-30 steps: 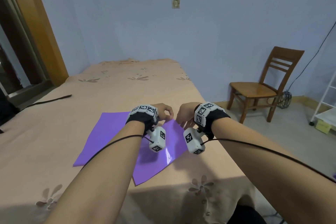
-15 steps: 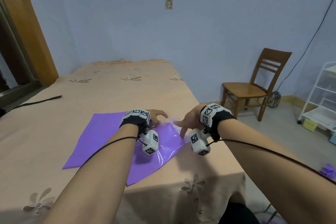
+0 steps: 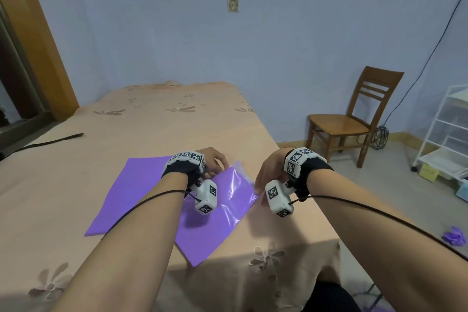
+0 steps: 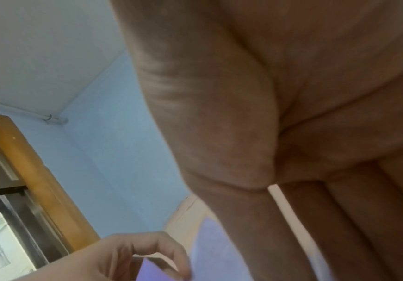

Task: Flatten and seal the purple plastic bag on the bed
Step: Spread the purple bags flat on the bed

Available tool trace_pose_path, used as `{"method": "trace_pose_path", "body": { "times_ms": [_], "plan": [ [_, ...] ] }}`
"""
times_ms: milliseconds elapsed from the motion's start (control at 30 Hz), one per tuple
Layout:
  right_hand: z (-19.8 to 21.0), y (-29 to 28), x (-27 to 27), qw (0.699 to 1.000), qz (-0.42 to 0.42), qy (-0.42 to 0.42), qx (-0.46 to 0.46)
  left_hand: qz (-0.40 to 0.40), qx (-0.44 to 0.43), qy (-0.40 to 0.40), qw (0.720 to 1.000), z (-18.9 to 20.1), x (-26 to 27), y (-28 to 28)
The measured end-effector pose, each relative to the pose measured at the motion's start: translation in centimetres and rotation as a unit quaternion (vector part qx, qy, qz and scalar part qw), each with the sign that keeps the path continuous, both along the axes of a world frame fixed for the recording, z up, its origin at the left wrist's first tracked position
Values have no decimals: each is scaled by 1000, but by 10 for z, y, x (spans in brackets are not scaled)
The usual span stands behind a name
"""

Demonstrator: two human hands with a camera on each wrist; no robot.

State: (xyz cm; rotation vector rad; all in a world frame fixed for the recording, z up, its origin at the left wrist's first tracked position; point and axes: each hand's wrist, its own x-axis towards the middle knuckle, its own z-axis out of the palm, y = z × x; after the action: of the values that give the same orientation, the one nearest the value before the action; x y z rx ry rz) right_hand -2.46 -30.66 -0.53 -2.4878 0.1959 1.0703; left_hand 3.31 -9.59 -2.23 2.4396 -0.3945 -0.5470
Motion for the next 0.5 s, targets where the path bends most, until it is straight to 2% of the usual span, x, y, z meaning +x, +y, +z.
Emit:
{"method": "trace_pose_path", "body": {
  "times_ms": [67,167,300,367,500],
  "plan": [
    [-1,-5,9,997,-7,-71,-15,12,-9,-4,1000,1,1,7],
    [-1,-8,20,993,-44,-110,-21,33,-28,-3,999,-2,3,20],
    [-3,-5,21,963,-129,-208,110,73,-59,10,996,-10,5,42],
    [-7,2,20,958,-137,-216,133,79,-72,25,994,-11,0,50],
    [-11,20,20,964,-108,-203,133,93,-106,48,989,-16,-10,60]
  ]
}}
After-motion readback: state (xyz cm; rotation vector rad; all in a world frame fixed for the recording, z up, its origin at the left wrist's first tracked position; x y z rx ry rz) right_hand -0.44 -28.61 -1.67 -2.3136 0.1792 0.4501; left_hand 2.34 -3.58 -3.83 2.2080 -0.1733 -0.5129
